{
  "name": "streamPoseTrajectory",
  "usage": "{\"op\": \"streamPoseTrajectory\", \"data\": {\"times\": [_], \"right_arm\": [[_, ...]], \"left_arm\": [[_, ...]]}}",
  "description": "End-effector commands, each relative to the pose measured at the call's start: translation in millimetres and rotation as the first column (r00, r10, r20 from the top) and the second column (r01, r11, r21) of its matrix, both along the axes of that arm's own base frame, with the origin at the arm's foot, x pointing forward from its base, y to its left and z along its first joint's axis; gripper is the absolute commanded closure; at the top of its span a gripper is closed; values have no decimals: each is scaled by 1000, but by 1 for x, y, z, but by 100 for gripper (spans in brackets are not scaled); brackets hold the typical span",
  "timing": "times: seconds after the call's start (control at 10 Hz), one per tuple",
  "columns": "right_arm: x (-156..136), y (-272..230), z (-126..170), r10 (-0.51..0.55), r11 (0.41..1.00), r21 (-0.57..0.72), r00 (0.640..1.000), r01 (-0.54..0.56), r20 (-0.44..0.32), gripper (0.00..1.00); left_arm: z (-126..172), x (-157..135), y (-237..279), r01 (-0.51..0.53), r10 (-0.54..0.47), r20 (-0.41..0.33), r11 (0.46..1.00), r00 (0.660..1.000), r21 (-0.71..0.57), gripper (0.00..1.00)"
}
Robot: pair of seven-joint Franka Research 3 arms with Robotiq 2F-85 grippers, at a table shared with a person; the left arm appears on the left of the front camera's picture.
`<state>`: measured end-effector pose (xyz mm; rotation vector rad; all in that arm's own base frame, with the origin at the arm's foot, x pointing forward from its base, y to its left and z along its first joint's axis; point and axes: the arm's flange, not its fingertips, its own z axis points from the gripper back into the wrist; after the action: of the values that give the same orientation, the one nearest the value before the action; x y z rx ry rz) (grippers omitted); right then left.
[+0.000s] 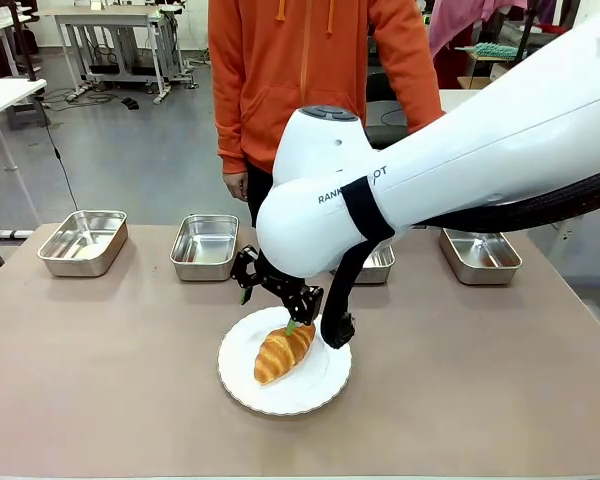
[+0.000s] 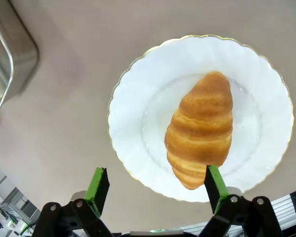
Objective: Place the bread in the container.
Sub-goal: Place the Butter Roll into the Airtight Container indicated by the human.
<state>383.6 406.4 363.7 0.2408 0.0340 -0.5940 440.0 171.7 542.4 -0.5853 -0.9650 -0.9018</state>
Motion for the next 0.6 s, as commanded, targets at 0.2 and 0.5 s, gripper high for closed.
{"op": "streamPoseTrajectory", "data": {"times": [0.2,0.5], "right_arm": [[1,-1,5,-2,1000,2,1000,2,10,0],[-13,3,4,-209,962,-175,978,210,23,0]], "left_arm": [[2,-1,-1,7,-7,13,1000,1000,-3,0],[2,-1,-1,7,-7,13,1000,1000,-3,0]]}}
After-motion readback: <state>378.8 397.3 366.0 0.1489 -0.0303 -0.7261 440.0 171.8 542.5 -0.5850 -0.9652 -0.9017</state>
